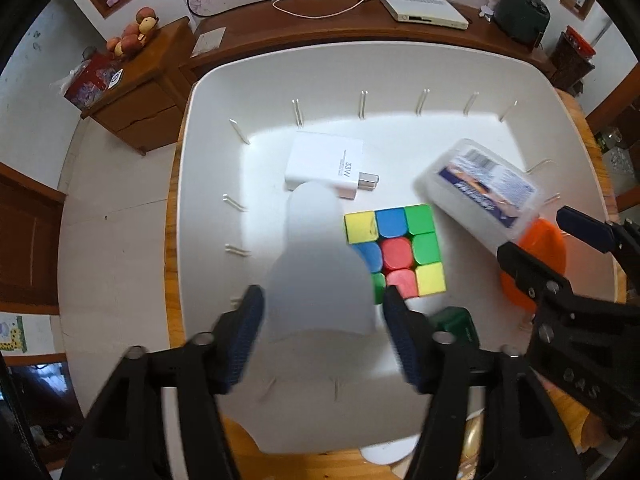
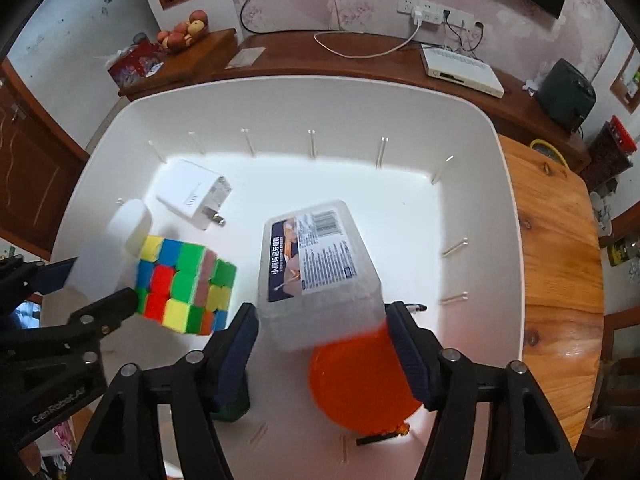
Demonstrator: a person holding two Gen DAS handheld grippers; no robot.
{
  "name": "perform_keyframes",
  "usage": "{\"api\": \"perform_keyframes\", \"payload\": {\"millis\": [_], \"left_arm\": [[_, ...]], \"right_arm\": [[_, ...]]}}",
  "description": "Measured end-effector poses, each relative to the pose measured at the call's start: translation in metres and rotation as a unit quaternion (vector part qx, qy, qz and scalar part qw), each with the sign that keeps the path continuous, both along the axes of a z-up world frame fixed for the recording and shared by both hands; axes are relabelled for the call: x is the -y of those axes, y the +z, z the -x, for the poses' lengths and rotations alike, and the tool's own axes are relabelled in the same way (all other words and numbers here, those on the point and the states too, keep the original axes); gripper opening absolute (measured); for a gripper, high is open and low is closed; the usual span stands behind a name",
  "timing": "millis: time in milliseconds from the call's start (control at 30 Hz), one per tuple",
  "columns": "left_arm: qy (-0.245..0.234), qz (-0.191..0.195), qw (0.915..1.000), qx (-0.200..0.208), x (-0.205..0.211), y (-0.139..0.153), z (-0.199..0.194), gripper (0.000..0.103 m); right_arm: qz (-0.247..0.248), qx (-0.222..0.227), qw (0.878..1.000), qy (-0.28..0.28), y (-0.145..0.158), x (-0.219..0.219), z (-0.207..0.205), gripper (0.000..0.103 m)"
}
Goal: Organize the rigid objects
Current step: 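Open both tools to drop the white item and toothbrush box in, then withdraw both tools from the bin toward the remaining items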
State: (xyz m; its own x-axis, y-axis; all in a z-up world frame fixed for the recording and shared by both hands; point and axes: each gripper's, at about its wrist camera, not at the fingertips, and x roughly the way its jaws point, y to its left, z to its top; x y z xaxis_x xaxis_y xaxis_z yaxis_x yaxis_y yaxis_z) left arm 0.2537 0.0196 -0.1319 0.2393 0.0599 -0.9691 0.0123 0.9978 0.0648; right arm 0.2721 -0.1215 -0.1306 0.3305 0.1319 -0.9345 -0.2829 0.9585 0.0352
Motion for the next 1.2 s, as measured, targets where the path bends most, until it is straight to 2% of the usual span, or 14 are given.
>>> {"api": "perform_keyframes", "payload": {"millis": [100,200,667,933,1200], "left_arm": [[0.005,0.0,0.9999,0.012,-0.001,0.012,0.007,0.088],[0.01,0.012,0.9997,0.021,-0.005,0.026,0.015,0.092],[-0.012,0.007,0.9968,0.078,-0.001,0.09,0.066,0.092],[-0.025,0.008,0.9931,0.115,0.009,0.127,0.103,0.093],[-0.037,0.023,0.9908,0.128,0.018,0.143,0.132,0.093]], "right_arm": [[-0.005,0.016,1.0,0.004,0.016,0.001,0.012,0.073],[-0.01,0.032,0.999,0.003,0.032,0.006,0.023,0.074],[-0.01,0.089,0.996,-0.006,0.089,0.03,0.079,0.074],[-0.021,0.129,0.991,-0.004,0.136,0.047,0.115,0.074],[-0.029,0.162,0.986,0.004,0.165,0.062,0.148,0.077]]}}
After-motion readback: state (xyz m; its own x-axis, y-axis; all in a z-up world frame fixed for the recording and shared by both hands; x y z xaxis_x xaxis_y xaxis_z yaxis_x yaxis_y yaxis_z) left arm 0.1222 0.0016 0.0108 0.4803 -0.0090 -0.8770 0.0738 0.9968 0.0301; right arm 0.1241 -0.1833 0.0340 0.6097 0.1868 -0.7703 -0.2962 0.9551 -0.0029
